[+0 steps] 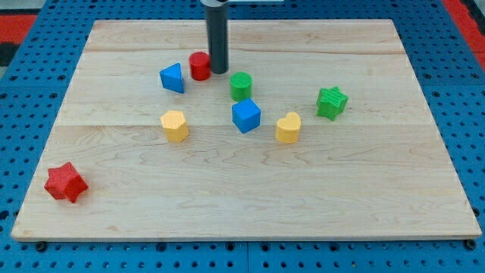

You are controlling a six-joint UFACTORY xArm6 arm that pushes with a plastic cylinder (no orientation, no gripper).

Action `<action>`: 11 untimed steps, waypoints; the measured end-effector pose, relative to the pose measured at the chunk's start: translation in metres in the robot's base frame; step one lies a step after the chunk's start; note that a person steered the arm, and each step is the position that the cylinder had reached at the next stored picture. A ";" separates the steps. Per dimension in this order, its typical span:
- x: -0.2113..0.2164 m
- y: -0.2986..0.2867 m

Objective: Move the red circle towards the center left of the board

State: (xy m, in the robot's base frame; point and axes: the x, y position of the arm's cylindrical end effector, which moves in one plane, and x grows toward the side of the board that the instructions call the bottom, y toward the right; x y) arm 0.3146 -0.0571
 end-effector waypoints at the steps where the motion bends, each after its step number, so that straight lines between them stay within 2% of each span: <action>1: -0.017 -0.029; 4: -0.026 -0.117; 6: 0.000 -0.141; 8: 0.044 -0.151; 11: 0.046 -0.207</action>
